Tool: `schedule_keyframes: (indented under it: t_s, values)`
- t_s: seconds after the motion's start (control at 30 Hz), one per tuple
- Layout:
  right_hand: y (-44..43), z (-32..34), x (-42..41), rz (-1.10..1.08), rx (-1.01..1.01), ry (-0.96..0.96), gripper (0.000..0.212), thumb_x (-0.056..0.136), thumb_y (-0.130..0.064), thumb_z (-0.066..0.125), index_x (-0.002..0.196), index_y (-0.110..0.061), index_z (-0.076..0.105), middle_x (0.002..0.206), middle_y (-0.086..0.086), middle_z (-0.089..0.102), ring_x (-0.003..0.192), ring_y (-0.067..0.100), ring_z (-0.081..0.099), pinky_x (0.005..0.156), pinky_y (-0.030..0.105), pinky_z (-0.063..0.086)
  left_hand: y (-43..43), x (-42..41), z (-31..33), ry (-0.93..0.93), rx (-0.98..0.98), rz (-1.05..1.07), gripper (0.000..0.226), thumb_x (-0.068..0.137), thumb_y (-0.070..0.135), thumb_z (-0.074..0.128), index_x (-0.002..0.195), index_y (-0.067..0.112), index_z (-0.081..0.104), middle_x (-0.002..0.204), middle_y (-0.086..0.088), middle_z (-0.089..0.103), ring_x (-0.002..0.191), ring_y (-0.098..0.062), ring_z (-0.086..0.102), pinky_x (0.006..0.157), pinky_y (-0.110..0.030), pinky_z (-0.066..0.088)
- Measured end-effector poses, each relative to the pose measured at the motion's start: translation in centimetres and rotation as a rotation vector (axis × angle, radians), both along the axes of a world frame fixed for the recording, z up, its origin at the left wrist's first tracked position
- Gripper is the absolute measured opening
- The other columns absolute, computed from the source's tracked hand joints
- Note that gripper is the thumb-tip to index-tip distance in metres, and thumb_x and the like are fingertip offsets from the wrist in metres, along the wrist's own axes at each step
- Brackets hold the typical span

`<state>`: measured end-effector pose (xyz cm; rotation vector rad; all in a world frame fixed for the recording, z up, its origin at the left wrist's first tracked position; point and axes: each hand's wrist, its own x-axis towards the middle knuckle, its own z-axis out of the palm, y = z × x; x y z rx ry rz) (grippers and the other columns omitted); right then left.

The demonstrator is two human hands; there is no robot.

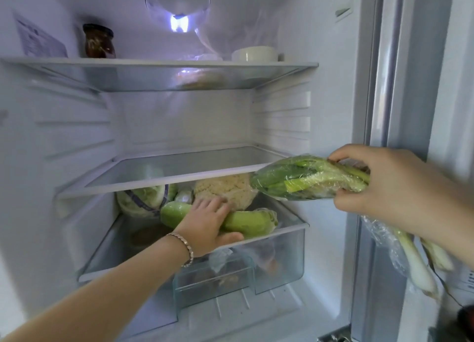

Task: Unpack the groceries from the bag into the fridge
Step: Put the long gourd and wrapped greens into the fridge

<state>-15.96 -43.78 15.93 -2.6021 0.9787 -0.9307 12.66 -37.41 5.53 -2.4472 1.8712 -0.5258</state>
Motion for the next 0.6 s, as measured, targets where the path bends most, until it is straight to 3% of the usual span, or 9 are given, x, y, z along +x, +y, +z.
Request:
schedule_keyframes:
  t_s: [0.07, 0.13, 0.2, 0.37, 0.5, 0.6]
  values:
    - [-0.1, -0.1, 0.0, -0.002, 0.007, 0.001, 0.029, 0.056, -0.036, 0.064, 0.079, -0.049, 0.052, 0.072, -0.022, 0.063, 0.061, 0.002, 0.058, 0.06, 0.028, 0.051, 1.6, 1.3, -0.7, 0.083, -0.04, 0.101, 0.094, 0.067, 0.084, 0.005, 0.145, 0.034, 0.016, 0.153, 0.001, 0.015, 0.141, -0.022, 0.014, 0.117, -0.048, 0.007]
    - [0.0, -0.2, 0.0, 0.002, 0.007, 0.01, 0.034, 0.055, -0.037, 0.063, 0.085, -0.049, 0.054, 0.074, -0.02, 0.064, 0.062, 0.004, 0.059, 0.061, 0.03, 0.052, 2.7, 2.2, -1.2, 0.189, -0.041, 0.174, 0.07, 0.083, 0.071, 0.029, 0.145, 0.043, 0.01, 0.155, 0.002, 0.005, 0.144, -0.023, -0.004, 0.113, -0.058, 0.0]
    - [0.1, -0.2, 0.1, 0.005, 0.004, 0.028, 0.039, 0.057, -0.036, 0.065, 0.092, -0.048, 0.055, 0.077, -0.019, 0.064, 0.063, 0.005, 0.06, 0.062, 0.03, 0.052, 2.7, 2.3, -1.2, 0.289, -0.049, 0.18, 0.063, 0.088, 0.058, 0.042, 0.142, 0.048, 0.011, 0.155, 0.004, 0.003, 0.144, -0.023, -0.012, 0.109, -0.064, -0.001]
    - [-0.1, -0.1, 0.2, -0.018, -0.015, 0.048, 0.037, 0.063, -0.033, 0.067, 0.095, -0.047, 0.055, 0.077, -0.017, 0.064, 0.063, 0.003, 0.058, 0.062, 0.029, 0.051, -0.1, 1.5, -1.5, 0.333, -0.11, 0.208, 0.058, 0.088, 0.057, 0.044, 0.14, 0.048, 0.019, 0.153, 0.004, 0.01, 0.144, -0.023, -0.008, 0.107, -0.069, 0.001]
    - [-0.2, -0.5, 0.3, -0.018, -0.034, 0.063, 0.04, 0.066, -0.032, 0.068, 0.101, -0.045, 0.055, 0.076, -0.014, 0.063, 0.068, 0.007, 0.057, 0.065, 0.03, 0.05, -2.2, 0.6, -1.9, 0.297, -0.119, 0.251, 0.061, 0.088, 0.062, 0.038, 0.142, 0.05, 0.012, 0.155, 0.004, 0.008, 0.144, -0.024, -0.007, 0.106, -0.07, -0.001]
    - [-0.2, -0.6, 0.4, -0.018, -0.059, 0.058, 0.039, 0.067, -0.032, 0.067, 0.102, -0.044, 0.055, 0.079, -0.013, 0.063, 0.071, 0.009, 0.058, 0.066, 0.03, 0.049, -3.2, -0.4, -1.9, 0.268, -0.124, 0.288, 0.07, 0.087, 0.065, 0.035, 0.146, 0.04, 0.008, 0.157, 0.004, 0.003, 0.144, -0.025, -0.009, 0.106, -0.069, 0.001]
